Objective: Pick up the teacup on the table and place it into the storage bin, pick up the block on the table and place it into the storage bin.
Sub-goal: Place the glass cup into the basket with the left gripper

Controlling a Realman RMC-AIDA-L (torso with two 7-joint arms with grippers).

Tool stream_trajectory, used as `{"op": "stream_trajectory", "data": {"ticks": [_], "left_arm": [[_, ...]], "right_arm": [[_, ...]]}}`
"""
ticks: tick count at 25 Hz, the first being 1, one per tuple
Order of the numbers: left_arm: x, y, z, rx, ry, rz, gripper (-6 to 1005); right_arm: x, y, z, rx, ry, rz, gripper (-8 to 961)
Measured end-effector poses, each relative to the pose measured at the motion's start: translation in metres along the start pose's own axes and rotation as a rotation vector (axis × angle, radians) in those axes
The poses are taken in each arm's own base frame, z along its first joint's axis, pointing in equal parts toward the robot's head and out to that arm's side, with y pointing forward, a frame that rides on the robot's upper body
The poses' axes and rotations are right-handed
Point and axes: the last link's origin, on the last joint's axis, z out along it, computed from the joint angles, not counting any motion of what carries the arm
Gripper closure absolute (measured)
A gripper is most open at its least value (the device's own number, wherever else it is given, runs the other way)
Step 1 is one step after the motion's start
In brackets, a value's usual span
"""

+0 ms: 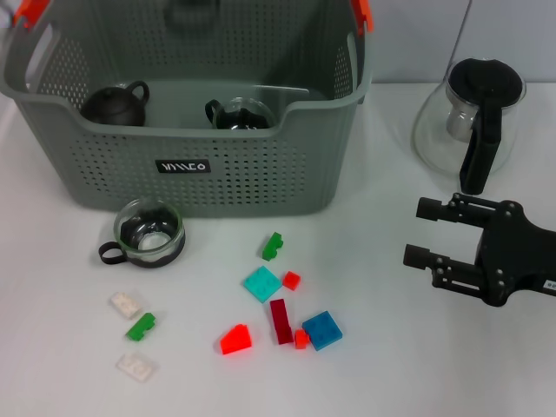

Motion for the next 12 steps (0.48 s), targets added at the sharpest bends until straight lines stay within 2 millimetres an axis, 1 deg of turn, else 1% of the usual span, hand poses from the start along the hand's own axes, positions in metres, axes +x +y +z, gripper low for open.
{"op": "stream_trajectory", "data": {"ticks": [2,3,4,6,9,10,11,12], "left_arm": [[0.017,-0.008,0.005,0.078,-0.02,-0.005,958],[0.026,-0.013,0.012,0.125,-0.051,-0.009,958],[0.031,-0.017,0.017,0.163,-0.085,-0.011,958],[0.04,-0.027,0.033,0.258,-0.182,-0.023,958],[0.04,-0.042,0.058,0.406,-0.309,-0.038,958],[0.04,-0.042,0.058,0.406,-0.309,-0.038,958],[0.033,-0.054,0.079,0.513,-0.387,-0.038,958],[0.03,-0.056,0.084,0.526,-0.403,-0.035,958]], "right_arm": [[0.001,0.001,-0.001,0.001,0.0,0.003,279],[0.002,0.001,-0.002,0.003,0.001,0.005,280],[0.002,0.002,-0.002,0.003,0.001,0.006,280],[0.002,0.002,-0.002,0.002,0.002,0.007,280],[0.002,0.002,-0.002,0.002,0.002,0.008,279],[0.003,0.002,-0.002,0.002,0.002,0.009,279],[0.003,0.002,-0.002,0.002,0.001,0.01,279],[0.003,0.003,-0.002,0.001,0.001,0.01,279]]}}
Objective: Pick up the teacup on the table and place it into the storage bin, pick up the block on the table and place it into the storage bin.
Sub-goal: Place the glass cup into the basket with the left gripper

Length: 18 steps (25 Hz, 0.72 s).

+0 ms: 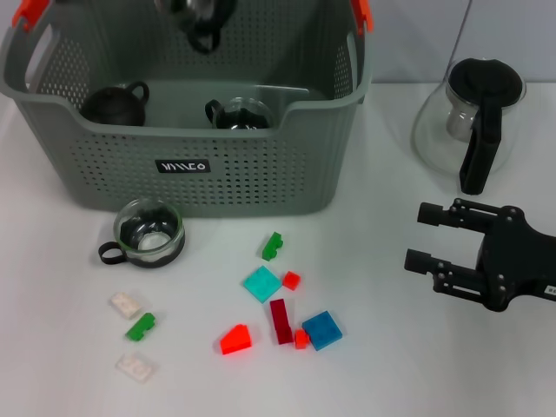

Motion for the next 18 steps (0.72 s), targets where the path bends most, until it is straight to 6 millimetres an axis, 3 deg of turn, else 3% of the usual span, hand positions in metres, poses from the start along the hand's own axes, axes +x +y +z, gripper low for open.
{"op": "stream_trajectory", "data": {"ticks": [7,15,18], "left_arm": [[-0.017,-0.003,0.054,0.149,-0.142,0.048,958],[-0.037,-0.003,0.083,0.197,-0.222,0.08,957],[-0.039,-0.004,0.086,0.204,-0.22,0.076,957]], "right_arm": [[-0.001,-0.001,0.001,-0.002,0.0,-0.002,279],[-0.001,-0.001,0.002,-0.001,0.0,-0.003,280],[0.0,-0.001,0.003,0.002,0.002,-0.002,280]]}}
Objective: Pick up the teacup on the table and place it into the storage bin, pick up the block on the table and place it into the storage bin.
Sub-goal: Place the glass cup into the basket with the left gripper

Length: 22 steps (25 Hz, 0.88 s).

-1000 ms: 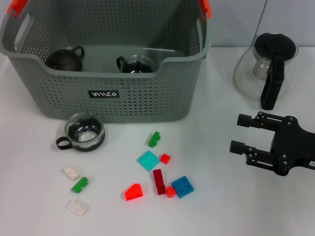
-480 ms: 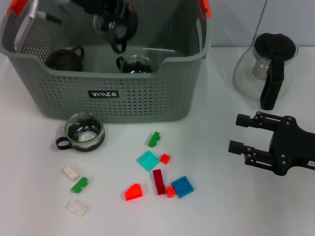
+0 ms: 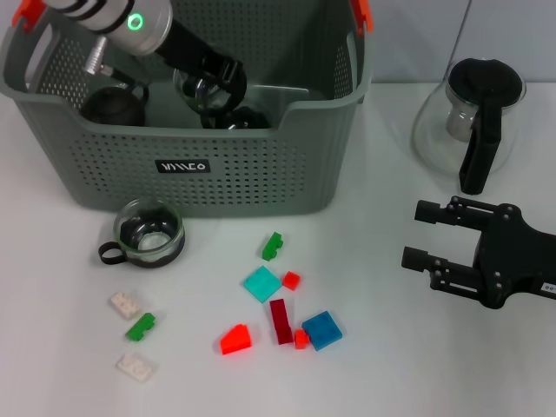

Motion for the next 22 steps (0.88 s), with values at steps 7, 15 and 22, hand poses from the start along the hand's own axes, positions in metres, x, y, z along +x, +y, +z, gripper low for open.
{"op": "stream_trajectory", "data": {"ticks": [7,15,22], "left_arm": [[-0.002,-0.001,0.002,0.01,-0.005,-0.011,957],[0.001,-0.004,-0.003,0.001,0.029,-0.042,664],[0.006,-0.003,-0.016,-0.03,0.057,-0.049,541]], "right_arm": [[0.0,0.0,0.0,0.0,0.0,0.0,280],[0.001,0.001,-0.002,0.004,0.002,0.005,279],[0.002,0.001,-0.003,0.002,0.002,0.006,280]]}}
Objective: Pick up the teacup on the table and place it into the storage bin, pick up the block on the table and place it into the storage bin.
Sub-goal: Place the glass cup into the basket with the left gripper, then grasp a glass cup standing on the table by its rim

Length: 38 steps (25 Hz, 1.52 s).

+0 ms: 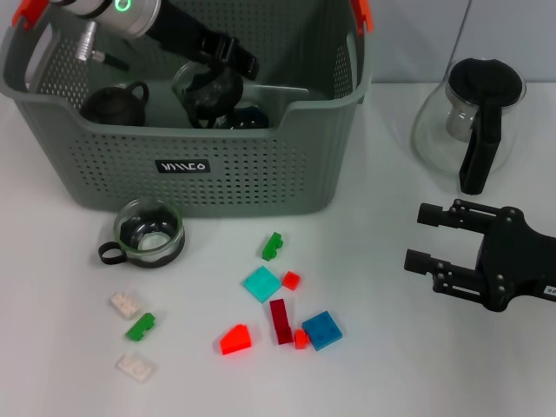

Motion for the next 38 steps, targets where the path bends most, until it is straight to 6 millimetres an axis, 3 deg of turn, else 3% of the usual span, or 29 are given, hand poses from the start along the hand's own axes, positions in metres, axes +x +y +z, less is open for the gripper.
{"op": "stream_trajectory", "data": {"ticks": [2,10,15,20,21,22,23,28,31,34,38], "left_arm": [[0.0,0.0,-0.001,-0.001,-0.004,0.0,530],[0.002,-0.002,-0.014,-0.019,0.06,-0.007,325],[0.001,-0.005,-0.046,-0.086,0.188,-0.026,328],[-0.017,-0.004,-0.086,-0.252,0.359,0.034,331],[-0.017,-0.004,-0.086,-0.252,0.359,0.034,331],[-0.044,-0.005,-0.113,-0.399,0.485,0.091,332],[-0.05,-0.006,-0.117,-0.424,0.511,0.098,332],[-0.118,-0.028,-0.147,-0.516,0.697,0.123,335],[-0.154,-0.03,-0.15,-0.483,0.722,0.17,336],[-0.184,-0.025,-0.142,-0.436,0.628,0.225,337],[-0.205,-0.015,-0.13,-0.425,0.432,0.291,337]], "right_arm": [[0.0,0.0,0.0,0.0,0.0,0.0,280],[-0.001,-0.001,0.001,0.0,0.001,0.009,279],[0.0,0.0,0.0,0.0,0.0,0.011,279],[0.0,0.0,0.0,0.0,-0.001,0.011,280],[0.0,0.0,0.0,0.0,-0.001,0.011,280],[-0.001,0.0,0.0,-0.001,-0.002,0.011,280],[-0.001,0.0,0.0,-0.001,-0.002,0.011,280],[-0.001,0.0,-0.001,0.003,-0.005,0.011,280],[-0.001,-0.002,-0.002,0.005,-0.003,0.009,279],[-0.002,-0.003,-0.002,0.006,0.0,0.006,279],[-0.003,-0.003,-0.002,0.005,0.001,0.026,280]]}}
